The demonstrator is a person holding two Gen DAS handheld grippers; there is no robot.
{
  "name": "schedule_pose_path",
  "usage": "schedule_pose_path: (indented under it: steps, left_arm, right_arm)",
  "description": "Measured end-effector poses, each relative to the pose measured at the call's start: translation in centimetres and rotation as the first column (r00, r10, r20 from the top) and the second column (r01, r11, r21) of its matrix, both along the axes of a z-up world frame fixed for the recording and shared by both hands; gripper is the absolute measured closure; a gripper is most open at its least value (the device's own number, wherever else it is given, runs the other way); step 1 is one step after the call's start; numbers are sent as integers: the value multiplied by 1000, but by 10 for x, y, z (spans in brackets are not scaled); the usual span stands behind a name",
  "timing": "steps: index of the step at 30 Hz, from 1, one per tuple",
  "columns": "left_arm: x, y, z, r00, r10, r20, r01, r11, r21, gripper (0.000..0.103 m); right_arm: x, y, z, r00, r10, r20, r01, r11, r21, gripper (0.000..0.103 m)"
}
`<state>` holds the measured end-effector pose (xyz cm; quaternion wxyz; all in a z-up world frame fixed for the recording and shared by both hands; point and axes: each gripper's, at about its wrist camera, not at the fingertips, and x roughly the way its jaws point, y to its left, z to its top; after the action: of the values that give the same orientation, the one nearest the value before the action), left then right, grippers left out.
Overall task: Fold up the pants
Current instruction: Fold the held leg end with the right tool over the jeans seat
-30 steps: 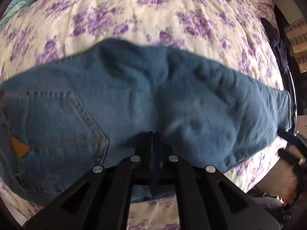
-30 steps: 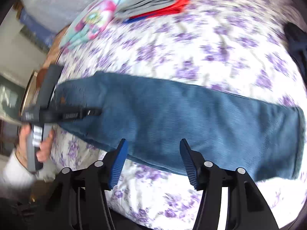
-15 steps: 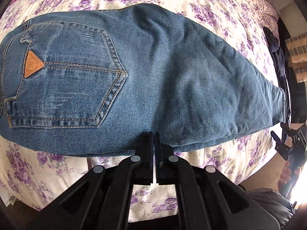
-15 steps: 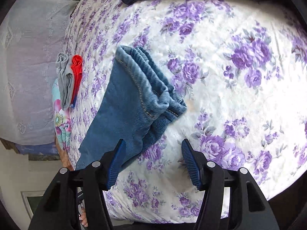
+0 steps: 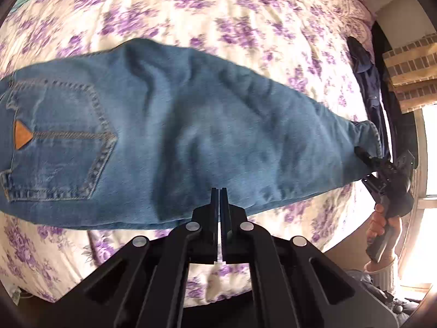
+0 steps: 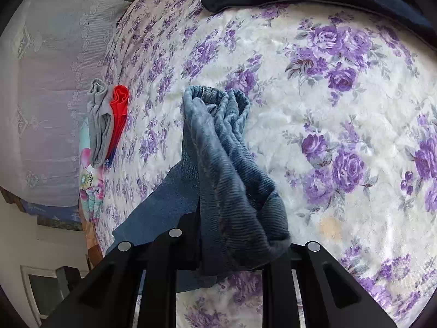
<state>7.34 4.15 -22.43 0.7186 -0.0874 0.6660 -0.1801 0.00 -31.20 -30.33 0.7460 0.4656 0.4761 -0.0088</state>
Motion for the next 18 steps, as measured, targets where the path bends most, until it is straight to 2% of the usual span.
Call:
schedule_pose_path:
  steps: [5, 10, 16, 18]
  left_arm:
    - [15, -64, 8, 995, -95, 32, 96, 994, -53, 102]
    - [33, -132, 1, 986, -166, 13, 166, 979, -117, 102]
    - [47, -199, -16, 972, -233, 21, 234, 968, -92, 102]
    - [52, -209, -30, 973, -232, -10, 231, 970, -77, 102]
  right_arm:
    - [-1, -2, -4, 1000, 9, -24, -9, 1000, -4, 81]
    - [-2, -3, -5, 999, 26, -31, -26, 1000, -14, 78]
    - [-4, -2, -6, 998, 45, -45, -46, 999, -24, 78]
    - [-3, -1, -5, 997, 52, -55, -54, 998, -36, 78]
